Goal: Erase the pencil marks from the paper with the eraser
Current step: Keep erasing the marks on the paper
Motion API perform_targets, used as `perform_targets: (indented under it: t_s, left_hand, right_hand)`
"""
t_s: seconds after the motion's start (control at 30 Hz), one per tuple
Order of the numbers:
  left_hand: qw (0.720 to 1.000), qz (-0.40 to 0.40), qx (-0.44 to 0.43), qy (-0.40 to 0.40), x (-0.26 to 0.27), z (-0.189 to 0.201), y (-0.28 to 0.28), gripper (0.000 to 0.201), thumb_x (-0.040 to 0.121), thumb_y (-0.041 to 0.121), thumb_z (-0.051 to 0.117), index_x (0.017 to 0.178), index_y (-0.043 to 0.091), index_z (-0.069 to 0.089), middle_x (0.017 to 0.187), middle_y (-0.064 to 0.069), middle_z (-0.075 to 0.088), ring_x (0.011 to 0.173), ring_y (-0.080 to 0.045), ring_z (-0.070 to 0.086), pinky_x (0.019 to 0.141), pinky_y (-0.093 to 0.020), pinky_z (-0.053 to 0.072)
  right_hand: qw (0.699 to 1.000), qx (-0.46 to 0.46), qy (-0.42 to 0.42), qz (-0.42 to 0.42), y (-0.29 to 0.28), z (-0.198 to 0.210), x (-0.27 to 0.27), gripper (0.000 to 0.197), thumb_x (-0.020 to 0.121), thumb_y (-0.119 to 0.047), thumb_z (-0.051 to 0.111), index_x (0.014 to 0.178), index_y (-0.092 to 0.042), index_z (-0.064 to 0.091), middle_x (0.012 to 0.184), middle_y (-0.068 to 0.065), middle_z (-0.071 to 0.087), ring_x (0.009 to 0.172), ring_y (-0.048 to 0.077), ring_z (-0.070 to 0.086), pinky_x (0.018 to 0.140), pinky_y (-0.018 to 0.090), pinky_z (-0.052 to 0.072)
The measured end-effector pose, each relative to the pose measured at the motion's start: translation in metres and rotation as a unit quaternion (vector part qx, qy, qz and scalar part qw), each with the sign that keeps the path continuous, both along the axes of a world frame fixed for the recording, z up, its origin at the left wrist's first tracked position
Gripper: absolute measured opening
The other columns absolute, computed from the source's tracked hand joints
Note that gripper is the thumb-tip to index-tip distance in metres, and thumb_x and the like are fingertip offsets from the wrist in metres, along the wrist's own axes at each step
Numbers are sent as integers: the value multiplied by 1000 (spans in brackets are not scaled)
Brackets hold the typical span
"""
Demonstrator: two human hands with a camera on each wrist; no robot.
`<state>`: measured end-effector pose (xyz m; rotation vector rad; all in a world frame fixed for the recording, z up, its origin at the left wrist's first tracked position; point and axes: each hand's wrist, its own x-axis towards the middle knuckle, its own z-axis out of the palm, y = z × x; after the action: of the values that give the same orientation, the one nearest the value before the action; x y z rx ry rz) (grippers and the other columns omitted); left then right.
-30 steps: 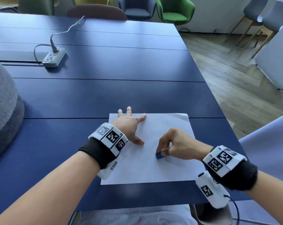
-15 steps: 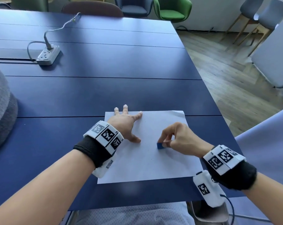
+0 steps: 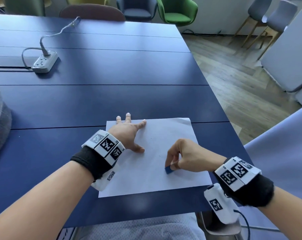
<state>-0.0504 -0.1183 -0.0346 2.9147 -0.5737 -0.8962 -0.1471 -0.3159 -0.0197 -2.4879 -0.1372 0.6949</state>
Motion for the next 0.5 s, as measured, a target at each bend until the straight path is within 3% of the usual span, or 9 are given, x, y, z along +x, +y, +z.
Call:
perform_targets:
  t_s: [0.13,0.27,0.33,0.43,0.5]
  left_hand:
    - [1000,-2,3,-3,0,-1,0,109,77,55,74,154,41,-3,160,-17,-16,145,-48,-7,113,-49,24]
    - [1000,-3,6,1,1,0,-1,110,77,55,74,154,41,-4,160,-18,-17,145,-49,-8,114,-51,23]
    - [1000,-4,11,0,1,-1,-1,110,78,55,73,153,41,-5,160,-18,-18,145,-48,-8,113,-50,26]
    - [1000,-7,16,-4,0,-1,-2,110,78,55,73,153,41,-6,160,-17,-18,145,-48,-8,113,-49,26]
    - [1000,-5,14,-3,0,-1,-2,111,77,56,73,153,42,-6,160,-16,-18,145,-46,-8,113,-49,27]
  right_hand:
    - [991,61,-82,-81,3,-10,4,21,77,-5,66,79,-24,76,75,-3,68,72,11,63,64,21,48]
    - [1000,11,6,-9,-1,-2,-2,21,77,-9,67,79,-28,75,73,-9,66,68,4,58,60,15,41]
    - [1000,3,1,-13,1,-1,10,21,76,-8,67,80,-27,76,66,-12,64,63,1,57,59,15,41]
    - [996,20,-55,-72,7,-4,43,20,71,-7,70,75,-26,77,60,-13,64,68,9,63,73,26,54]
    - [989,21,-93,-115,7,-5,65,20,69,-11,69,68,-31,75,62,-15,64,76,14,66,83,33,55]
